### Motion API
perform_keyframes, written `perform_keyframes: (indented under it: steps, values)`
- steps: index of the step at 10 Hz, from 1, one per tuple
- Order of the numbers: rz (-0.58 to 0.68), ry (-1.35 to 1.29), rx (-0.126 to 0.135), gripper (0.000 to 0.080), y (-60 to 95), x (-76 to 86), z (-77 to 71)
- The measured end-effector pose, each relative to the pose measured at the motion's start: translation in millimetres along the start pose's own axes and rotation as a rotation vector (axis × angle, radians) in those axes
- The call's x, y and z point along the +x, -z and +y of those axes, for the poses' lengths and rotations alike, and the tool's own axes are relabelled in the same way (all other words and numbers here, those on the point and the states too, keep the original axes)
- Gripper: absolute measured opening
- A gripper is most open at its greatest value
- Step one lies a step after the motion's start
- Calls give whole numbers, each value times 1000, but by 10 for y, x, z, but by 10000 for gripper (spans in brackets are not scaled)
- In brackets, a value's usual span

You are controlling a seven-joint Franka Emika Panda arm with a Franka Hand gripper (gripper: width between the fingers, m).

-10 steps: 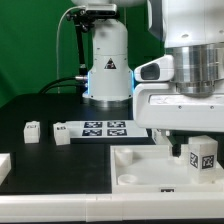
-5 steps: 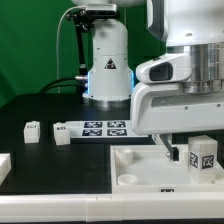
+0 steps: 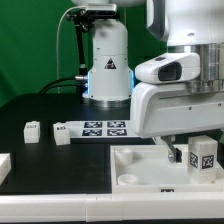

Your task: Assemble one leg

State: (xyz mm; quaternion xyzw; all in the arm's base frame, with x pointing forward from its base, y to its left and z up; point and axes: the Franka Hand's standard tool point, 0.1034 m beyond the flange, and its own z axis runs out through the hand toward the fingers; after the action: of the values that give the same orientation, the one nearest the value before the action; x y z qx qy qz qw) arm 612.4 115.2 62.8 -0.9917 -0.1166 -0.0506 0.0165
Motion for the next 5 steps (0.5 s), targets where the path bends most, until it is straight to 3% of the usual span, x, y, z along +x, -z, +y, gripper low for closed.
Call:
perform_keyframes:
  steps: [1, 2, 3, 5]
  values:
    - [0, 0, 0, 547, -1, 0, 0]
    - [0, 0, 0, 365, -1, 0, 0]
    - [0, 0, 0, 290, -1, 0, 0]
    - [0, -39, 1, 290, -1, 0, -1]
